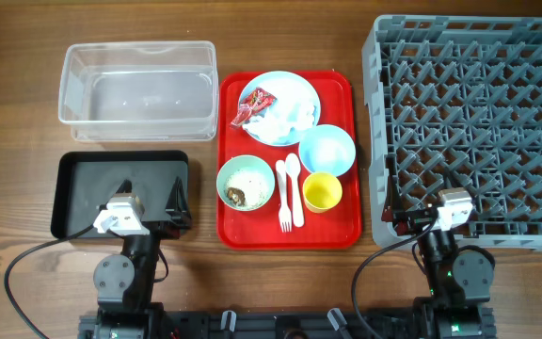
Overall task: Sort waste into correct bins and load items into the dishwasher rack
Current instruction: 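Move the left gripper over the light-blue plate toward the red wrapper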
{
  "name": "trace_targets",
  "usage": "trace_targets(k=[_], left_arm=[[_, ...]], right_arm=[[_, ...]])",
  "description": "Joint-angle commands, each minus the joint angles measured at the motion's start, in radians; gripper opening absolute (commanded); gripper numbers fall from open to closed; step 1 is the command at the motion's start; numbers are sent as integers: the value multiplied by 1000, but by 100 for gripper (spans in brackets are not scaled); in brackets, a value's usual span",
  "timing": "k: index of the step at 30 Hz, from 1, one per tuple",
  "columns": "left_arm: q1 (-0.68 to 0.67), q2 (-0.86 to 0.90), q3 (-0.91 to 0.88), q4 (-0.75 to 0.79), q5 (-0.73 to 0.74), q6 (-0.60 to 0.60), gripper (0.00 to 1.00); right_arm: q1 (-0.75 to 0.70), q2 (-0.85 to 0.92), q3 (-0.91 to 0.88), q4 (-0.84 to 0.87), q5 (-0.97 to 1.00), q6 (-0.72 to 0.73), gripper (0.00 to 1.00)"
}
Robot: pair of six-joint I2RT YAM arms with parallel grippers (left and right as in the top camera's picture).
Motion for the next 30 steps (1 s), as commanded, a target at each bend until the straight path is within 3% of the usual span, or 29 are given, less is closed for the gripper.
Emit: trace_targets(k=[1, 10, 14, 19, 24, 30], left_arm=[[6, -10, -5, -3, 12, 16, 100], [6, -10, -5, -3, 12, 16, 100], [6, -10, -5, 8, 12, -6, 100], [6, 0, 5, -5, 12, -7, 100], [6, 58, 76, -70, 13, -26, 100], [6, 253, 251, -147, 13, -26, 100]], right_arm=[[4, -10, -1, 8, 13, 1, 100], [4, -10, -1, 5, 13, 4, 100], [4, -10, 3, 0, 12, 124, 100], [4, 5, 80, -72, 14, 131, 100], [4, 100, 195, -149, 13, 131, 100], [4, 332, 409, -285, 14, 130, 100]])
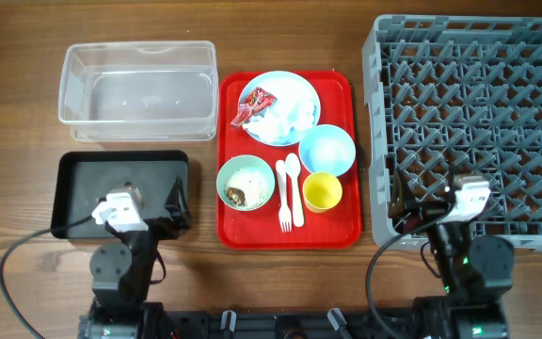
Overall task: Sort waste into correct bins and load items into the dishwasher rack
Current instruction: 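Move the left gripper over the light-blue plate toward the red wrapper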
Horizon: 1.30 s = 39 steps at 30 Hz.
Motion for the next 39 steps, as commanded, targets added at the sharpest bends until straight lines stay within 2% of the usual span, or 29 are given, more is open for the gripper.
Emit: trace_targets(k=[1, 5, 9, 15, 18, 21, 26, 32, 36, 39], left_arm=[[6, 145, 166, -56, 13, -10, 100], [6, 317, 303, -153, 13, -10, 100], [6, 542, 494, -317, 43, -9, 100], [6, 826, 800, -659, 113, -9, 100], [6, 906, 869, -730, 114, -9, 100], [6, 938, 870, -716, 132, -9, 100], [5, 983, 872, -537, 290, -4, 100], [-29, 1122, 1001, -453, 271, -32, 100], [-88, 1254, 1139, -434, 237, -10, 100], [-152, 1346, 1200, -359, 236, -2, 100]], right_arm=[[4, 151, 147, -69, 14, 19, 100], [4, 294, 262, -154, 17, 19, 100], [4, 447, 401, -297, 17, 19, 100], [4, 612, 582, -491, 17, 17, 100], [4, 649, 624, -533, 17, 17, 100], [4, 650, 628, -539, 17, 10, 100], [4, 646, 628, -539, 32, -5, 100], [4, 646, 628, -539, 32, -5, 100], [4, 646, 628, -541, 32, -4, 100], [4, 647, 628, -546, 32, -5, 100]])
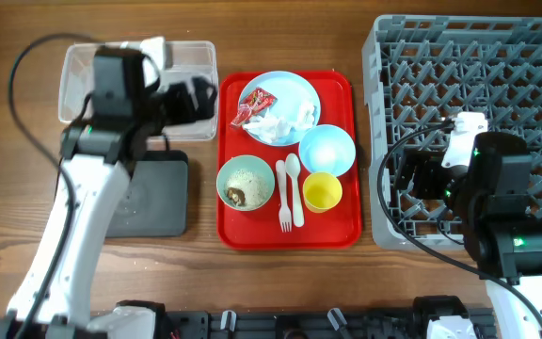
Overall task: Sort waste into correct bins and load items into the dishwasher rack
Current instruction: 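Move the left gripper over the light-blue plate toward the red wrapper, then grasp the red strawberry wrapper and tissue with the left gripper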
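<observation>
A red tray [290, 231] holds a light-blue plate [301, 90] with a red wrapper [252, 104] and crumpled white tissue [282, 121]. Also on it are a blue bowl [327, 148], a green bowl [245, 182] with food scraps, a yellow cup [322, 192], and a white fork and spoon [287, 193]. My left gripper [201, 100] hovers open and empty at the right end of the clear bin [111, 85], beside the plate. My right gripper [407, 179] hangs open and empty over the left edge of the grey dishwasher rack [478, 85].
A black tray [153, 198] lies front left, partly under my left arm. The rack fills the right side of the wooden table. The arms' cables loop above the clear bin and above the rack.
Both arms have risen from the front edge. My left gripper was over the black tray and is now at the clear bin's right end. My right gripper has moved up over the rack's left edge.
Both arms first sat folded at the table's front, the left over the black tray and the right at the rack's front corner. A second later they had barely shifted. Now both are extended, and nothing on the tray has moved.
</observation>
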{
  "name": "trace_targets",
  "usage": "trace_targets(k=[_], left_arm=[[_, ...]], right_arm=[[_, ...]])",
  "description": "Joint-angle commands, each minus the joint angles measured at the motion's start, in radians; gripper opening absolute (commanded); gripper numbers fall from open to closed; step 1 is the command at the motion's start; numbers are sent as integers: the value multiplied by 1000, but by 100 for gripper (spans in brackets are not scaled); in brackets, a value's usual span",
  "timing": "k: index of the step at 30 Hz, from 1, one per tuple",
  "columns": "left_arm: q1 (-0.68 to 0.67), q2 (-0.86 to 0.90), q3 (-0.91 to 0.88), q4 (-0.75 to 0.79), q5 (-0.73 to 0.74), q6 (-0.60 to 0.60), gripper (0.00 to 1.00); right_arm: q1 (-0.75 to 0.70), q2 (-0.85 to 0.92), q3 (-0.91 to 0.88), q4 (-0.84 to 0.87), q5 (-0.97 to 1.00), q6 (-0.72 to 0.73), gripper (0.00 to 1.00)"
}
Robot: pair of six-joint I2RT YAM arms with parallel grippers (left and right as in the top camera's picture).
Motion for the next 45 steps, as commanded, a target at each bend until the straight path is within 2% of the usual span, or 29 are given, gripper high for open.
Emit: trace_targets(k=[1, 5, 8, 16, 25, 27, 28, 30, 32, 34, 35, 40, 45], left_arm=[[-94, 114, 79, 100, -6, 16, 100], [-176, 194, 79, 203, -9, 16, 100], [-243, 270, 79, 246, -67, 16, 100], [-369, 465, 79, 259, -143, 69, 100], [-404, 557, 78, 225, -275, 68, 94], [-403, 564, 78, 219, -279, 68, 85], [-403, 564, 78, 219, -281, 68, 78], [-403, 564, 78, 219, -287, 68, 58], [-403, 564, 78, 211, -286, 68, 23], [-403, 564, 78, 200, -287, 68, 7], [-403, 563, 78, 196, -287, 68, 4], [-403, 541, 78, 194, -286, 64, 4], [-382, 412, 78, 201, -286, 64, 4]], right_arm=[[4, -2, 21, -7, 20, -3, 100], [4, -2, 21, -11, 21, -5, 100], [4, 0, 21, -11, 21, -4, 100], [4, 2, 21, -16, 21, -5, 100], [4, 2, 21, -21, 21, -5, 100], [4, 2, 21, -21, 21, -5, 100], [4, 2, 21, -21, 21, -5, 100], [4, 2, 21, -24, 21, -5, 100], [4, 2, 21, -30, 21, -5, 100], [4, 2, 21, -31, 21, -5, 100], [4, 2, 21, -31, 21, -5, 100], [4, 2, 21, -34, 21, -5, 100], [4, 2, 21, -35, 21, -4, 100]])
